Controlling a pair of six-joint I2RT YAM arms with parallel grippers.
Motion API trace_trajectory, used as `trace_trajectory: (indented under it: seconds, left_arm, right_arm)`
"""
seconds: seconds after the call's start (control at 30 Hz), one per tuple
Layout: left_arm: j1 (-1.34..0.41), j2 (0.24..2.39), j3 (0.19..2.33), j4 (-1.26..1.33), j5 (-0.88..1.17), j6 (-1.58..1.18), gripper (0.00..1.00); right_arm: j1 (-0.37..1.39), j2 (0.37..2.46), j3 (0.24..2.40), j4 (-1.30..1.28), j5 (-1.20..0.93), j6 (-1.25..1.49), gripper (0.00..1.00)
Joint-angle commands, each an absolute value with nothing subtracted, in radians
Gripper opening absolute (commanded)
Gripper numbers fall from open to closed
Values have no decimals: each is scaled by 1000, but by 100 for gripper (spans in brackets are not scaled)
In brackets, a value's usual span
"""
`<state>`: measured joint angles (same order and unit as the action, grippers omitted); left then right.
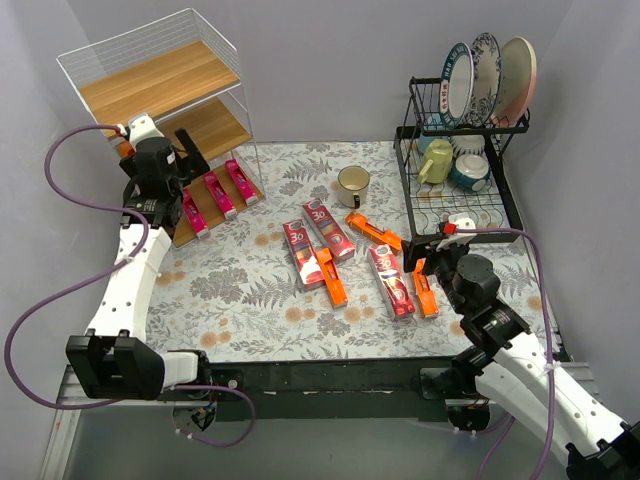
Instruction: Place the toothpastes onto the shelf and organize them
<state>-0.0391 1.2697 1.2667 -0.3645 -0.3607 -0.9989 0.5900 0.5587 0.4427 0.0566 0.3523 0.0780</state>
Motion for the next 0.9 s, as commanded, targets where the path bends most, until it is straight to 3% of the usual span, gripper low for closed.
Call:
trace_trajectory:
  seconds: [0.0, 0.17, 0.5, 0.67, 0.87]
  left_arm:
    - [-46, 1184, 1301, -405, -232, -1051, 98]
    - [-130, 1152, 1284, -454, -132, -1123, 98]
    - [-572, 1201, 1174, -491, -383, -1330, 98]
    - [-842, 1293, 1173, -603, -624, -1523, 98]
    - [-1040, 1445, 1189, -709, -683, -1759, 98]
  right_arm:
    - [591, 549, 445, 114, 353, 77, 90]
    - [591, 552, 446, 110, 351, 80, 90]
    - [591, 552, 449, 101, 364, 83, 90]
    - [591, 546, 449, 100, 374, 84, 90]
    - [589, 546, 449, 100, 380, 86, 90]
